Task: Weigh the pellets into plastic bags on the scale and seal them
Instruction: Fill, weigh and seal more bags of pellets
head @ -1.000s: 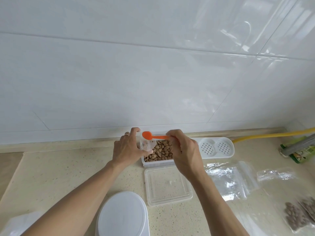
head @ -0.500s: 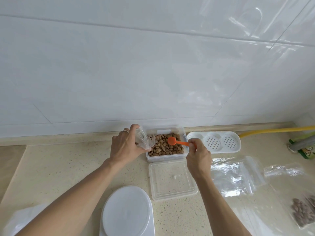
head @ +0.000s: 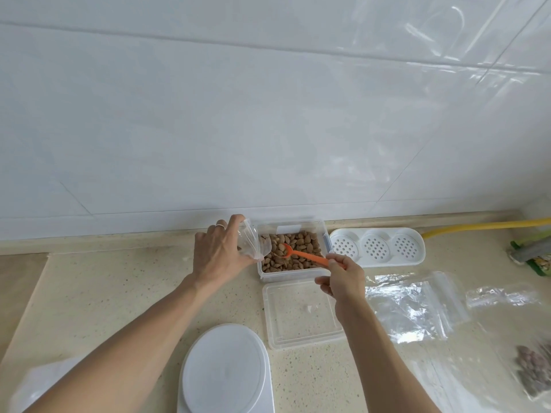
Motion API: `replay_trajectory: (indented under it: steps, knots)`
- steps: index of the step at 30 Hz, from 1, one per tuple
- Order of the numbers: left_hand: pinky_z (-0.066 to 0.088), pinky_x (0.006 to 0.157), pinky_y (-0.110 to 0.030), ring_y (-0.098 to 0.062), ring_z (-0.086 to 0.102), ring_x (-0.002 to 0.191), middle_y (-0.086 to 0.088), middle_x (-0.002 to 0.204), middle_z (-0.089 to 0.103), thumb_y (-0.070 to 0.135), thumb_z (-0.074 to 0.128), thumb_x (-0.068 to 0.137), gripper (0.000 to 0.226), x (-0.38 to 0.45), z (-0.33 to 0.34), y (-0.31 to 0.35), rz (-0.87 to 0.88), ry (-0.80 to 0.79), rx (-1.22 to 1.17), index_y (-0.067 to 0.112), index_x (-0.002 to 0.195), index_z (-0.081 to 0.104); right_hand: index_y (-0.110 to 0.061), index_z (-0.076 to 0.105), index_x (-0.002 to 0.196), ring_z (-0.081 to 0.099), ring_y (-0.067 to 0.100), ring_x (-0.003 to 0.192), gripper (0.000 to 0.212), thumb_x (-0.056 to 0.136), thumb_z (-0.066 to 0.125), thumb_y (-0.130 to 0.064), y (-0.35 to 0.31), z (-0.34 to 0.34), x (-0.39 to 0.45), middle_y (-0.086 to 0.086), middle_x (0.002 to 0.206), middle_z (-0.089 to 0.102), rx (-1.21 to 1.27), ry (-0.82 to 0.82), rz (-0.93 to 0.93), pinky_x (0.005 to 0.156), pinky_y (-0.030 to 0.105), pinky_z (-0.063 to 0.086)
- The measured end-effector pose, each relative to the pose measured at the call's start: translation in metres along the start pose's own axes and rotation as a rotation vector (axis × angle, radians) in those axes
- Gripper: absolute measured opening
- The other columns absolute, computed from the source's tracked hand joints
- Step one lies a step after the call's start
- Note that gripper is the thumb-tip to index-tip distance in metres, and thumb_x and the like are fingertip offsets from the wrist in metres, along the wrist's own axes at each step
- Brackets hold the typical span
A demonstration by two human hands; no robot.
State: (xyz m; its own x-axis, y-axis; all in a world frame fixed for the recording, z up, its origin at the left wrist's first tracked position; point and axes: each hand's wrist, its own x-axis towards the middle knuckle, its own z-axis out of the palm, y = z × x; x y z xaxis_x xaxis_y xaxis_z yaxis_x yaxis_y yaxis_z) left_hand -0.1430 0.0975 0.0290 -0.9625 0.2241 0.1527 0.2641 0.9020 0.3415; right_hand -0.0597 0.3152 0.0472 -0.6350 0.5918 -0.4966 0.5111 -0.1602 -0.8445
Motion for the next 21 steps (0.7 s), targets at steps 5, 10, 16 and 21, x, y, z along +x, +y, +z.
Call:
replay_trajectory:
  steps: [5,10,16,21]
  knots:
    - [0.040,0.081,-0.039,-0.028,0.061,0.097,-0.007,0.104,0.063,0.077,0.066,0.061,0.089,0.007,-0.005,0.008,-0.010,-0.054,0.041,0.023,0.127,0.041,-0.011,0.063,0.104,0.061,0.013,0.047,0.016,0.101,0.048,-0.007,-0.013,-0.013,-0.005,0.007,0.102,0.070,0.081,-0.012,-0.023,0.056,0.028,0.050]
    - [0.041,0.084,-0.041,-0.026,0.059,0.102,-0.006,0.109,0.062,0.075,0.069,0.061,0.091,0.014,-0.007,0.020,-0.011,-0.095,0.068,0.025,0.129,0.038,-0.015,0.064,0.098,0.061,0.010,0.046,0.017,0.100,0.049,-0.007,-0.042,-0.023,-0.017,0.008,0.098,0.072,0.055,-0.023,-0.175,0.055,0.027,0.049]
    - [0.040,0.085,-0.039,-0.024,0.058,0.106,-0.003,0.114,0.062,0.075,0.072,0.058,0.093,0.018,-0.009,0.034,-0.040,-0.141,-0.042,0.029,0.130,0.036,-0.018,0.065,0.098,0.064,0.018,0.051,0.017,0.099,0.051,-0.009,-0.064,-0.017,-0.042,0.001,0.072,0.067,-0.345,-0.092,-0.649,0.046,0.024,0.045]
    - [0.038,0.088,-0.040,-0.024,0.055,0.112,-0.002,0.118,0.061,0.074,0.073,0.058,0.093,0.011,-0.018,0.044,-0.092,-0.178,-0.154,0.031,0.130,0.034,-0.015,0.067,0.102,0.057,0.010,0.055,0.015,0.098,0.053,-0.011,-0.065,-0.016,-0.060,-0.011,0.065,0.061,-0.596,-0.149,-1.013,0.050,0.030,0.043]
